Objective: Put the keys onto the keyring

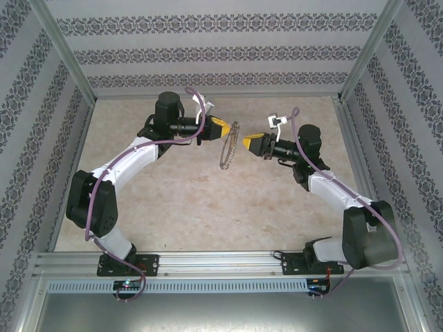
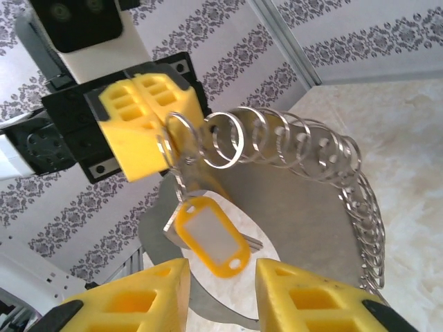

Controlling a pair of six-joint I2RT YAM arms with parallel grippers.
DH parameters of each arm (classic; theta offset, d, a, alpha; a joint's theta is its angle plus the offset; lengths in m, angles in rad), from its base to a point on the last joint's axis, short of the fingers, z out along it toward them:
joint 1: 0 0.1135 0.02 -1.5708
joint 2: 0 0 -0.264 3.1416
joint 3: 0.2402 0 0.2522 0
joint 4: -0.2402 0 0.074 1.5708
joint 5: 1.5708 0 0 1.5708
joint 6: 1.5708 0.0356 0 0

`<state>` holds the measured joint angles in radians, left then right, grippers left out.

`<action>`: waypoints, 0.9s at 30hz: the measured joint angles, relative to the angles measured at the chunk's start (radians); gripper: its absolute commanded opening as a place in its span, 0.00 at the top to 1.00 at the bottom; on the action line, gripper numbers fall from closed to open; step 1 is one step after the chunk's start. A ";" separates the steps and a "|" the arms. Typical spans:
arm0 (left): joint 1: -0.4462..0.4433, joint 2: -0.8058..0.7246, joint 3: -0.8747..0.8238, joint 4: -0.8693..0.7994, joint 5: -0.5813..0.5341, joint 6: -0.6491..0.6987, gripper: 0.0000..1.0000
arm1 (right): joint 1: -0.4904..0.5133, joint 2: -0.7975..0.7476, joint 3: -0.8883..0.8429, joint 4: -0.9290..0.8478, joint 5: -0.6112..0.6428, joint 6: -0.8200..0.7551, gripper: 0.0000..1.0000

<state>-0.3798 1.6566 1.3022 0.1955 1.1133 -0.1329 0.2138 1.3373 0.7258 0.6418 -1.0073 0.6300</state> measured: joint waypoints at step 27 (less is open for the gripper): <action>0.000 -0.006 0.000 0.000 0.000 -0.004 1.00 | 0.072 0.096 0.126 0.009 -0.015 -0.002 0.85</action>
<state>-0.3798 1.6501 1.3022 0.1959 1.1133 -0.1371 0.2863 1.4334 0.8520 0.6510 -1.0225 0.6277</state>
